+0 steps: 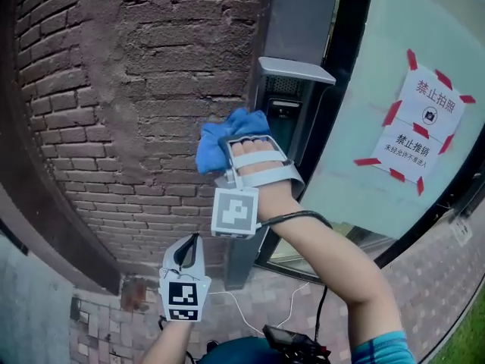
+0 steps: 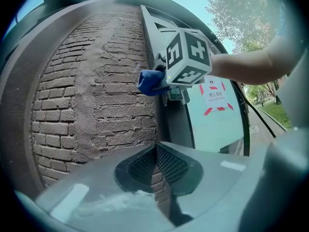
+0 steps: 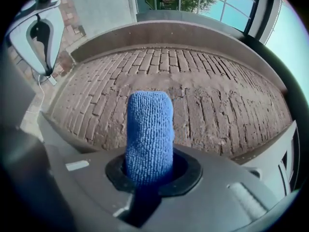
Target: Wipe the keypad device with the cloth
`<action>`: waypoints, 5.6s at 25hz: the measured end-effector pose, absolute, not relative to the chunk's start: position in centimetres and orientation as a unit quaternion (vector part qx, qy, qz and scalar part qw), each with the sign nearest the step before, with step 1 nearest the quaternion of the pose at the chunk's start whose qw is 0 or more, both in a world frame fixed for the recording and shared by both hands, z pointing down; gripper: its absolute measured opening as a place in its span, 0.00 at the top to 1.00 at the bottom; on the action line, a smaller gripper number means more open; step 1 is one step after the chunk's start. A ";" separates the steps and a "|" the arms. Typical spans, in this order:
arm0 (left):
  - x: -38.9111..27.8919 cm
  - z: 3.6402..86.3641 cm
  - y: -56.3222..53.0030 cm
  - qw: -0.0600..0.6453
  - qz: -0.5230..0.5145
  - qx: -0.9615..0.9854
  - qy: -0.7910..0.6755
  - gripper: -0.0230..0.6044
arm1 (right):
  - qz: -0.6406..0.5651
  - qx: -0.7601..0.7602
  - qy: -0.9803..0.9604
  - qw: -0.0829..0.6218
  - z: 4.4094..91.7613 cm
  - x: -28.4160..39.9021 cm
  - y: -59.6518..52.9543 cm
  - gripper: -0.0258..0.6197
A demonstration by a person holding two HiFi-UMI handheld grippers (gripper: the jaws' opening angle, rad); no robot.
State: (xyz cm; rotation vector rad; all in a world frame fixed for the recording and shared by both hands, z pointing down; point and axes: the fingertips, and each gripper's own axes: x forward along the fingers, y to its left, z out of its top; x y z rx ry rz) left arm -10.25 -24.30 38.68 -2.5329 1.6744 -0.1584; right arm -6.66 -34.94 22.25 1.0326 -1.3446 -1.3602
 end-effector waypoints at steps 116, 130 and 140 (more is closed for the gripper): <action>-2.2 37.8 -21.1 0.061 -0.027 -0.867 0.493 0.98 | -0.464 0.498 -0.662 0.313 22.3 4.1 -32.8 0.88; -0.9 39.6 -19.5 0.054 -0.070 -0.875 0.475 0.98 | -0.496 0.556 -0.626 0.233 12.9 5.8 -32.0 0.88; -0.2 40.5 -19.5 0.048 -0.082 -0.877 0.471 0.98 | -0.485 0.518 -0.647 0.280 18.2 4.9 -32.5 0.88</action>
